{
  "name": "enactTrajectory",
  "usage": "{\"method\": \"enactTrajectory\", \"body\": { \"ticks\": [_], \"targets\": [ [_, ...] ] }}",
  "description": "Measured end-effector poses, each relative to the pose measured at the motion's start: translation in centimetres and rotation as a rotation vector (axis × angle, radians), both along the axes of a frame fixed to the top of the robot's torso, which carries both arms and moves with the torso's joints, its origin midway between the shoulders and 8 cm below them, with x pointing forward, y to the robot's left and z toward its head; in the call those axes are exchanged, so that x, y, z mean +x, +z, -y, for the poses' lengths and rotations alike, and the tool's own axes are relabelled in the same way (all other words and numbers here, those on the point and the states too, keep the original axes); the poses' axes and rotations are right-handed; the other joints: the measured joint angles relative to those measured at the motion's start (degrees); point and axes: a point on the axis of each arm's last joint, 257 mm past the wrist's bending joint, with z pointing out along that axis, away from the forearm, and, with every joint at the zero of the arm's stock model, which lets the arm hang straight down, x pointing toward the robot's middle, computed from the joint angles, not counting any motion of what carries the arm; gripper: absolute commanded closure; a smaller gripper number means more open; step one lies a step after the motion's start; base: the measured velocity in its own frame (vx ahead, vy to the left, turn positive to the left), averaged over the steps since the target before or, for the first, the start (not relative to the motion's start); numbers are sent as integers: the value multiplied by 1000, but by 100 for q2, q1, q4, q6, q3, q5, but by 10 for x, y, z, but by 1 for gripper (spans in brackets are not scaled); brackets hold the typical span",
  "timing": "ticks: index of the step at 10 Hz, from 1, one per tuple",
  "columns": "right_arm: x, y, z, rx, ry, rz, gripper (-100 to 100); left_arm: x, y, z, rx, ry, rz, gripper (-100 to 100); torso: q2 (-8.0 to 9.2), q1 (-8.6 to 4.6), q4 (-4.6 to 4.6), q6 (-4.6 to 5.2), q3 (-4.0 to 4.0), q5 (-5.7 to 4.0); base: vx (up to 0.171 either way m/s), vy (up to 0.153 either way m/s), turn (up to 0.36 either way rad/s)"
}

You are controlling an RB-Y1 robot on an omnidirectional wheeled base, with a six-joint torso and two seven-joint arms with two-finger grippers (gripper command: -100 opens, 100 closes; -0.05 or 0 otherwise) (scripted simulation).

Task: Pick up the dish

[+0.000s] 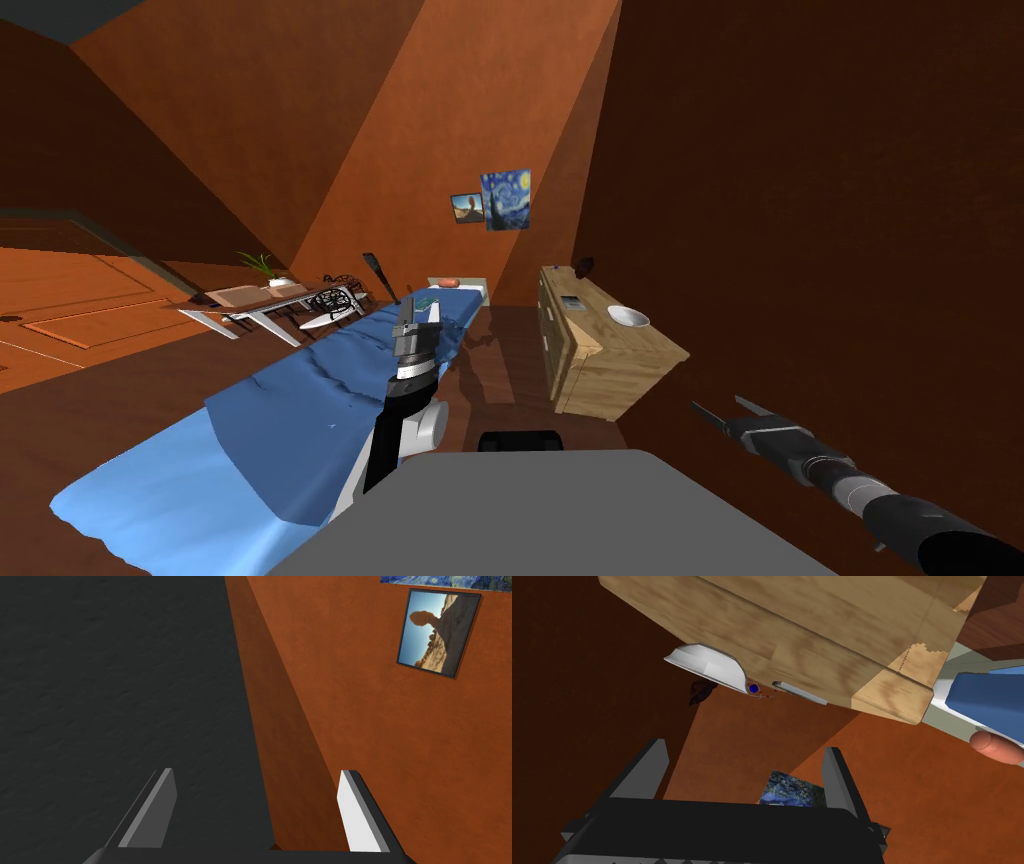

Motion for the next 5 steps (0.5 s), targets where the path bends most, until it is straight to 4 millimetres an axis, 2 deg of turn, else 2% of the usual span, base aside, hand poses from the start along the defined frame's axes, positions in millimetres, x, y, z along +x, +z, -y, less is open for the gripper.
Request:
{"method": "enactTrajectory", "body": {
  "ticks": [1, 5],
  "targets": [
    [-9, -5, 14, -51, 7, -44, -100, 0, 0, 0, 0, 0, 0, 0, -8, 2, -2, -2, -4, -1, 45, 39, 42],
    [-26, -5, 50, -193, 44, -168, -100, 0, 0, 0, 0, 0, 0, 0, -21, -20, -5, 1, -12, -6, 73, 20, 110]
  ]
}}
